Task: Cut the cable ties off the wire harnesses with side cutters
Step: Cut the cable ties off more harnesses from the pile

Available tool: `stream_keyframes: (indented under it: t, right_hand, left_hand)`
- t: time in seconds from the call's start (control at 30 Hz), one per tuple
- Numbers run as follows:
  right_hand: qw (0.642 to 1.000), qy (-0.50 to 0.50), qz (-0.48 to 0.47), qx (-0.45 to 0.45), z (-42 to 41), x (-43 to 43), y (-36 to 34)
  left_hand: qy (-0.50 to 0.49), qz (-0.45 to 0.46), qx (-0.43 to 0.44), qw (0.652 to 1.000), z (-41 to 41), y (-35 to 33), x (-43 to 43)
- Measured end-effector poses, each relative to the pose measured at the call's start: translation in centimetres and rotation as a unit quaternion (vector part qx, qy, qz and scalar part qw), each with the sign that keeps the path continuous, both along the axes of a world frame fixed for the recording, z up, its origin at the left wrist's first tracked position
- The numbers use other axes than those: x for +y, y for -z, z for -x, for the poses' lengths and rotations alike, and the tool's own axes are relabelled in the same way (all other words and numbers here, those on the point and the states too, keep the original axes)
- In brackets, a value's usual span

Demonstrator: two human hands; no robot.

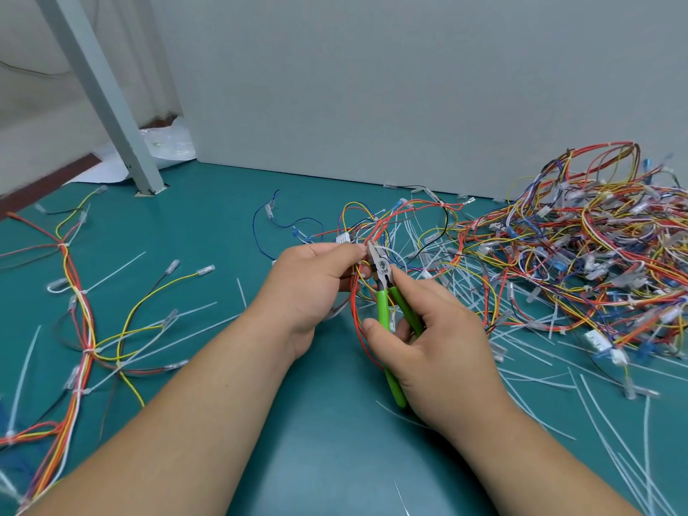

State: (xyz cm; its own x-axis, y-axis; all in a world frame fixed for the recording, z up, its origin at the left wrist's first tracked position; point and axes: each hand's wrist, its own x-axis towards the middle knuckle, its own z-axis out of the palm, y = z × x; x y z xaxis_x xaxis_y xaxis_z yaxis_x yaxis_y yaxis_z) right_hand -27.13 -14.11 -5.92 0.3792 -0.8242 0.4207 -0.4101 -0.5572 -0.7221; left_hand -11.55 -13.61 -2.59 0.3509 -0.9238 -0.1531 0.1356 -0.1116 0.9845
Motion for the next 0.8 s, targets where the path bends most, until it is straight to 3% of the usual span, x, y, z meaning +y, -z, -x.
stream_keyframes:
  t: [0.8]
  right_hand:
    - [1.000, 0.012, 0.021, 0.018, 0.03, -0.21, -0.01]
  left_hand:
    - [0.007, 0.021, 0.014, 1.000, -0.01, -0.08, 0.08]
